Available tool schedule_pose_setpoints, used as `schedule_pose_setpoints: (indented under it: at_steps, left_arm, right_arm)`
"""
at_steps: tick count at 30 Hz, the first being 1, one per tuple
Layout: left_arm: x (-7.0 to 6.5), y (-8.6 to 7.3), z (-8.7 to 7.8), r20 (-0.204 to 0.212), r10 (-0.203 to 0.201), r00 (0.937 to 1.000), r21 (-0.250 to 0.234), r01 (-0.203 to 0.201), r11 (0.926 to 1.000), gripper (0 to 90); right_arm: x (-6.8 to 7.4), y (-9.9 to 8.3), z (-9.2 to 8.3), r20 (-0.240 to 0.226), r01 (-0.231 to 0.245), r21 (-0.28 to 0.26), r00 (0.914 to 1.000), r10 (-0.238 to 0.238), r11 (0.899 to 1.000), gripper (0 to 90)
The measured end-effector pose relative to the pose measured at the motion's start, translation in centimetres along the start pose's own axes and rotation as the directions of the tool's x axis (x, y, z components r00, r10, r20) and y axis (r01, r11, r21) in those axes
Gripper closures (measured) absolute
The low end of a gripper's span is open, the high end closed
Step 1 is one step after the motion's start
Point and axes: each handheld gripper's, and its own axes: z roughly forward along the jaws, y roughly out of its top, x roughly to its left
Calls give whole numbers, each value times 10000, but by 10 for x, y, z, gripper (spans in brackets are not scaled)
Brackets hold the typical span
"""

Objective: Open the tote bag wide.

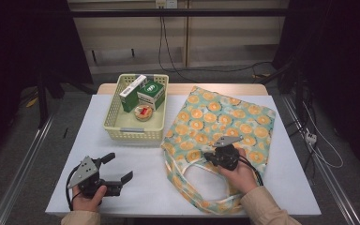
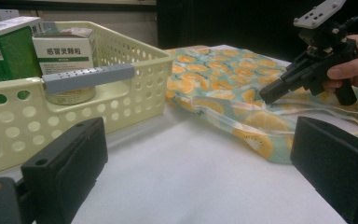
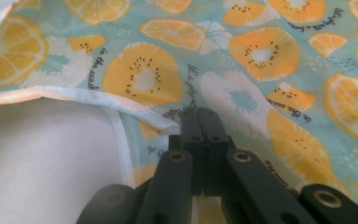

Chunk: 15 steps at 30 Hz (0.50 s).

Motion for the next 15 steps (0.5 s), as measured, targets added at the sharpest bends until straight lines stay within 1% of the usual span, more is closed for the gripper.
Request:
schedule_pose_setpoints:
  at_steps: [1,2,3,4,5,6,7,8,9,10,11,13,14,15]
  left_arm:
    - [0,0,0,-6,-33,10000,-18,33,10000,38]
    - [0,0,-1,8,-34,10000,-34,34,10000,38]
    - [0,0,-1,9,-44,10000,-27,44,10000,38]
    - [0,0,-1,9,-57,10000,-24,57,10000,38]
    - [0,0,0,6,-63,10000,-26,63,10000,38]
    - [0,0,0,3,-69,10000,-25,69,10000,38]
    - [0,0,-1,-5,-56,10000,-27,56,10000,38]
    - [0,0,-1,0,-42,10000,-22,42,10000,38]
    - [-1,0,-1,-3,-16,10000,-16,16,10000,38]
    - [-1,0,-1,-3,-22,10000,-19,22,10000,38]
    - [-1,0,0,5,-22,10000,-8,22,10000,38]
    - [-1,0,0,4,-26,10000,-1,26,10000,38]
    - [-1,0,0,-4,0,10000,-3,0,10000,38]
    - [-1,0,0,-1,-41,10000,2,41,10000,37]
  right_arm:
    - [0,0,-1,-117,-10,-43,9999,10,10000,900]
    - [1,0,-1,-34,69,-23,10000,-69,10000,900]
    - [2,0,-2,-71,179,-21,9998,-179,9998,900]
    - [4,-1,-3,-381,158,-71,9991,-160,9999,900]
    - [6,-1,-4,-631,165,-49,9979,-168,9999,854]
    - [9,-2,-5,-1029,175,9,9945,-174,9998,711]
    - [12,-3,-6,-1074,281,-14,9938,-281,9996,651]
    - [15,-5,-8,-842,480,-46,9953,-482,9988,603]
    - [17,-7,-9,-760,563,-22,9955,-563,9984,547]
    - [17,-9,-10,-837,482,-11,9953,-481,9988,525]
    - [16,-12,-10,-805,514,13,9954,-511,9987,536]
    - [15,-15,-11,-660,725,-107,9951,-730,9973,575]
    - [15,-16,-12,-597,760,-108,9953,-765,9971,608]
    - [16,-16,-11,-545,1002,-114,9934,-1007,9949,644]
